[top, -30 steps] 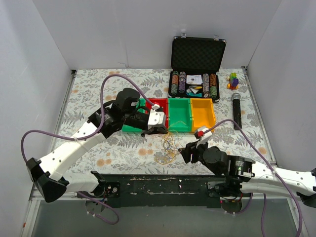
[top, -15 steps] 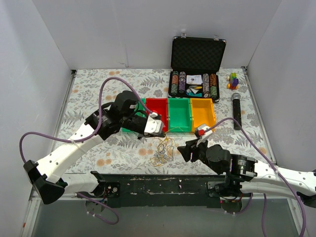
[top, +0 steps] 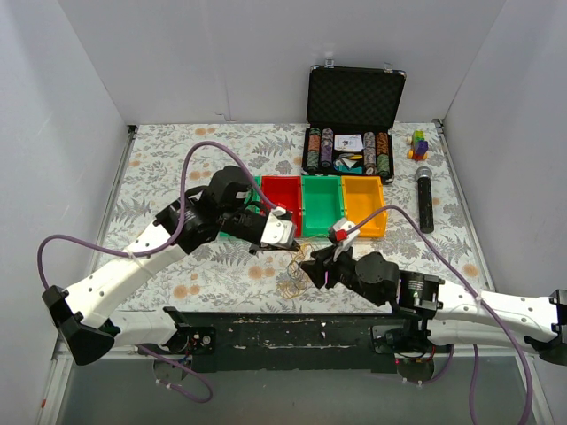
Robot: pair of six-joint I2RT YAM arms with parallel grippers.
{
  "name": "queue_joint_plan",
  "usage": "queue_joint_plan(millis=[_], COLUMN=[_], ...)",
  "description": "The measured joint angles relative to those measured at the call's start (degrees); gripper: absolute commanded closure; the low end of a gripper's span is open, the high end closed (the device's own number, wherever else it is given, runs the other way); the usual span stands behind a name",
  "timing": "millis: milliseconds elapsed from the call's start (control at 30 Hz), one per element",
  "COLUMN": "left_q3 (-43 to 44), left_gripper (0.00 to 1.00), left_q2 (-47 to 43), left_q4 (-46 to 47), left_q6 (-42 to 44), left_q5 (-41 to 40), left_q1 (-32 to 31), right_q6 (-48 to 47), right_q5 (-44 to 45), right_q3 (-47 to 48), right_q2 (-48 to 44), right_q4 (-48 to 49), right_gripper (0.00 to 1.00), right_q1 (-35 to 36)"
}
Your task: Untangle the cables
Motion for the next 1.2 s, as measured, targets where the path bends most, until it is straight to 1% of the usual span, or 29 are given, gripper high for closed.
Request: queue_joint_plan(millis=[167, 233, 433, 533, 633, 833, 1000, 1067, 1100, 1167, 1200], left_q3=[-1.22, -2.58, -7.54, -8.04, -8.04, -8.04, -8.04, -8.04, -8.04, -8.02, -8.0], left_gripper=[1.0, 1.0, 1.0, 1.0, 1.0, 1.0, 1.0, 1.0, 1.0, 1.0, 1.0], left_q2=[-0.35, -0.81, -1.51, -1.03, -0.61, 0.33, 0.44, 0.44, 0.46, 0.46, 0.46], left_q4=[2.25, 4.59, 12.26, 14.08, 15.96, 17.73, 18.51, 18.53, 18.53, 18.53, 18.53], left_q6=[-2.73, -5.66, -18.12, -23.47, -27.1, -30.62, -31.52, -31.71, -31.82, -32.09, -32.15], left_q5=[-1.42, -3.04, -10.88, -13.86, -14.99, -15.04, -15.04, -15.04, -15.04, -15.04, -15.04], left_q1=[-0.46, -0.55, -0.55, -0.57, -0.57, -0.57, -0.57, -0.57, -0.57, -0.57, -0.57], right_q6=[-0.33, -0.09, 1.29, 1.36, 1.05, -0.28, -1.57, -2.01, -2.12, -2.14, -2.12], right_q5=[1.16, 1.95, 2.62, 2.12, 0.98, -1.38, -1.99, -2.1, -2.14, -2.08, -1.95], right_q3=[1.14, 1.14, 0.98, 0.96, 0.96, 0.96, 0.96, 0.96, 0.96, 0.96, 0.96], right_q2=[-0.7, -1.99, -6.62, -7.17, -6.38, -1.62, -0.28, 0.61, 1.03, 2.23, 2.97], right_q4=[0.0, -0.76, -3.74, -4.09, -4.0, -3.5, -2.23, -1.68, -1.62, -1.51, -1.49], right_gripper=[0.48, 0.48, 0.47, 0.46, 0.45, 0.43, 0.43, 0.45, 0.48, 0.54, 0.6], right_q1=[0.0, 0.0, 0.0, 0.0, 0.0, 0.02, 0.04, 0.04, 0.04, 0.04, 0.04])
